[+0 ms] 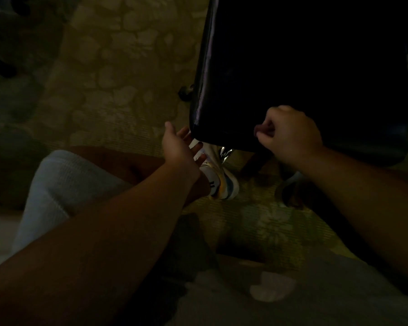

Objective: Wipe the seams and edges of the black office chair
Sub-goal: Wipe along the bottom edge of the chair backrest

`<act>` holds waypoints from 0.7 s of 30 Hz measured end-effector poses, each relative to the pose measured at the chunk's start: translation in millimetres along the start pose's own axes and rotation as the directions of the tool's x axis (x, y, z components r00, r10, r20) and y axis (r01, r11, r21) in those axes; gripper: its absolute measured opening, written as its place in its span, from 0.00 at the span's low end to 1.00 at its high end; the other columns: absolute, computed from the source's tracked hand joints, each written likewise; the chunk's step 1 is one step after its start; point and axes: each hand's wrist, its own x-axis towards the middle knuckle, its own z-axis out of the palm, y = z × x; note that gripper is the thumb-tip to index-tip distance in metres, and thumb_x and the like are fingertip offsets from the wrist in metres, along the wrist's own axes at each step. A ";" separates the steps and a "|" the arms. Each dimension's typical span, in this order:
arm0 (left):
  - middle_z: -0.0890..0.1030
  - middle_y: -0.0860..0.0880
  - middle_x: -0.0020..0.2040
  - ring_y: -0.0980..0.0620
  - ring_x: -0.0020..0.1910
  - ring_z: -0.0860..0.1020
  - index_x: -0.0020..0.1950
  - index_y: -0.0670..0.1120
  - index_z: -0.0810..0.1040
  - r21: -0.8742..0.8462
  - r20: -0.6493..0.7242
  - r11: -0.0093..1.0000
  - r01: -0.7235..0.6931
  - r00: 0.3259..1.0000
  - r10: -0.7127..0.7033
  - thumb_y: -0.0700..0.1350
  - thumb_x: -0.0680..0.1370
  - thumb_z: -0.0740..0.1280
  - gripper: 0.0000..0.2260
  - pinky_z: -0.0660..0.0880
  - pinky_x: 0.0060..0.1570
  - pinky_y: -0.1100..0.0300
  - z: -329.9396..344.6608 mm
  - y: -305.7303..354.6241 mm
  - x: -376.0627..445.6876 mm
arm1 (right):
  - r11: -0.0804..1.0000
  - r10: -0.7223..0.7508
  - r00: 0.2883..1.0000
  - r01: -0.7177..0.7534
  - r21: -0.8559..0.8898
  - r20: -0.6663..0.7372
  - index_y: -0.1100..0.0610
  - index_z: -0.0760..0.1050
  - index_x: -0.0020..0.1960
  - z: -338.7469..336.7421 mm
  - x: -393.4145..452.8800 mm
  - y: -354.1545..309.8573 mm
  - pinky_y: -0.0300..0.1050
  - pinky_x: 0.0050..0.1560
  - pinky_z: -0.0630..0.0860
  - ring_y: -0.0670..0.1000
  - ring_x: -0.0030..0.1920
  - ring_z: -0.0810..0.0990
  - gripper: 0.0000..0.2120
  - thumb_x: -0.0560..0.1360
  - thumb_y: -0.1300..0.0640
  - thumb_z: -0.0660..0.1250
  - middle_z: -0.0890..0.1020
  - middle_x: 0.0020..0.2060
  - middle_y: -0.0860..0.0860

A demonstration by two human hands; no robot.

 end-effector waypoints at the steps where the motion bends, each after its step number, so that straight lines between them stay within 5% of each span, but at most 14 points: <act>1: 0.81 0.48 0.63 0.45 0.60 0.79 0.67 0.50 0.77 -0.003 -0.001 1.000 0.001 1.000 -0.001 0.66 0.82 0.53 0.27 0.73 0.61 0.44 0.2 0.1 0.0 | 0.998 0.053 0.998 -0.051 0.036 -0.041 0.56 0.74 0.50 -0.1 -0.7 1.7 0.44 0.39 0.65 0.54 0.45 0.75 0.10 0.76 0.51 0.69 0.75 0.49 0.54; 6: 0.76 0.47 0.70 0.44 0.63 0.76 0.73 0.52 0.74 -0.024 0.005 1.000 -0.015 1.000 0.015 0.66 0.82 0.53 0.26 0.71 0.64 0.42 1.7 4.2 0.8 | 0.981 -0.145 0.976 0.163 -0.104 0.162 0.54 0.74 0.51 11.0 -8.6 -7.0 0.44 0.40 0.64 0.55 0.49 0.77 0.09 0.76 0.51 0.70 0.75 0.50 0.52; 11: 0.78 0.48 0.67 0.45 0.63 0.76 0.71 0.51 0.75 -0.030 0.059 1.000 0.004 0.998 -0.002 0.66 0.82 0.51 0.28 0.71 0.63 0.42 1.7 1.8 0.7 | 0.999 0.035 0.997 -0.035 0.014 -0.066 0.55 0.74 0.51 6.0 1.1 -9.8 0.44 0.39 0.64 0.54 0.46 0.75 0.09 0.77 0.50 0.68 0.75 0.48 0.53; 16: 0.80 0.48 0.65 0.45 0.62 0.77 0.70 0.51 0.76 -0.032 0.066 0.999 0.016 0.998 -0.014 0.66 0.83 0.51 0.28 0.73 0.59 0.44 -1.6 3.2 1.4 | 0.964 -0.190 0.969 0.214 -0.156 0.155 0.54 0.74 0.53 8.9 4.8 -19.4 0.44 0.41 0.64 0.55 0.52 0.77 0.08 0.77 0.51 0.68 0.76 0.51 0.53; 21: 0.80 0.48 0.65 0.44 0.62 0.77 0.69 0.51 0.77 -0.040 0.059 0.999 0.026 0.998 -0.024 0.66 0.82 0.51 0.27 0.73 0.60 0.43 -1.0 2.7 2.6 | 0.998 -0.032 0.999 0.030 -0.050 -0.033 0.57 0.74 0.51 1.5 12.6 -13.5 0.45 0.40 0.64 0.57 0.48 0.76 0.10 0.77 0.51 0.67 0.76 0.50 0.55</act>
